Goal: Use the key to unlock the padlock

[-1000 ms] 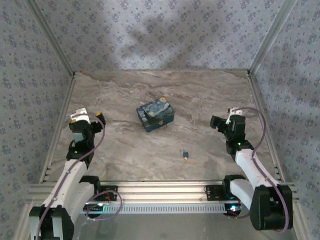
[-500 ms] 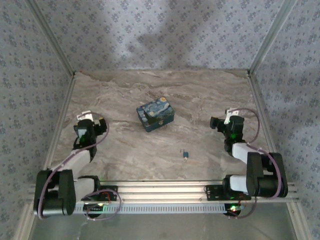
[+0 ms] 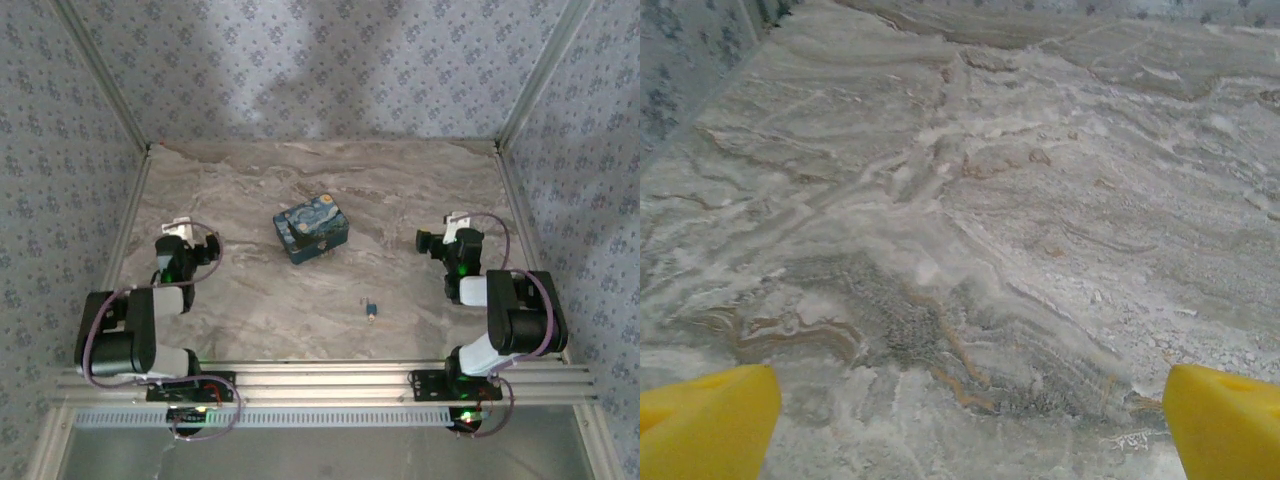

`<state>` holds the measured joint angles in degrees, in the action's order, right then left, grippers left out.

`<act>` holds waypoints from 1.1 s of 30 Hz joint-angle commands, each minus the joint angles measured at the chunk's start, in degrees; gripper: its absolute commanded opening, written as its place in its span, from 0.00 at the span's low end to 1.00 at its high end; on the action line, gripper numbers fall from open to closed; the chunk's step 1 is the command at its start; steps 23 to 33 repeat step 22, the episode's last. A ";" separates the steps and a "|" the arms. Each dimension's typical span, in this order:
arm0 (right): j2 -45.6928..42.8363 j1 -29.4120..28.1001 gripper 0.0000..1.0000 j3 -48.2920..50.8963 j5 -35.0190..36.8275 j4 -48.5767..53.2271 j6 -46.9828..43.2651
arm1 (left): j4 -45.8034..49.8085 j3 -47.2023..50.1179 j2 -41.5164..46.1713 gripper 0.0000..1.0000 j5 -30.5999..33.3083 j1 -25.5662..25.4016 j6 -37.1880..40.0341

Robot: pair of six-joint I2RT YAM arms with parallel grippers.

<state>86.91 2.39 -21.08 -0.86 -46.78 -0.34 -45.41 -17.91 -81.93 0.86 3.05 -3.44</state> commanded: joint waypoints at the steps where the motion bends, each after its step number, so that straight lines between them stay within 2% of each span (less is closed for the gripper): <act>1: 0.41 -0.01 1.00 -1.17 1.52 0.09 -0.62 | -8.51 -1.58 -5.17 0.98 -4.17 0.29 1.37; 2: 0.49 -0.09 1.00 -1.16 1.66 -0.03 -0.76 | -9.83 -1.86 -6.47 0.98 -4.80 0.28 1.39; 4: 0.45 -0.54 1.00 -1.16 2.44 -0.04 -1.05 | -2.54 -4.63 -5.49 0.98 -4.28 0.29 1.47; 6: 0.49 -0.58 1.00 -1.05 2.60 -0.06 -1.08 | -0.88 -5.68 -5.75 0.98 -3.63 0.11 1.59; 33: 0.47 -0.68 1.00 -1.17 2.61 -0.01 -1.14 | -0.86 -5.90 -5.92 0.98 -2.21 -0.64 1.97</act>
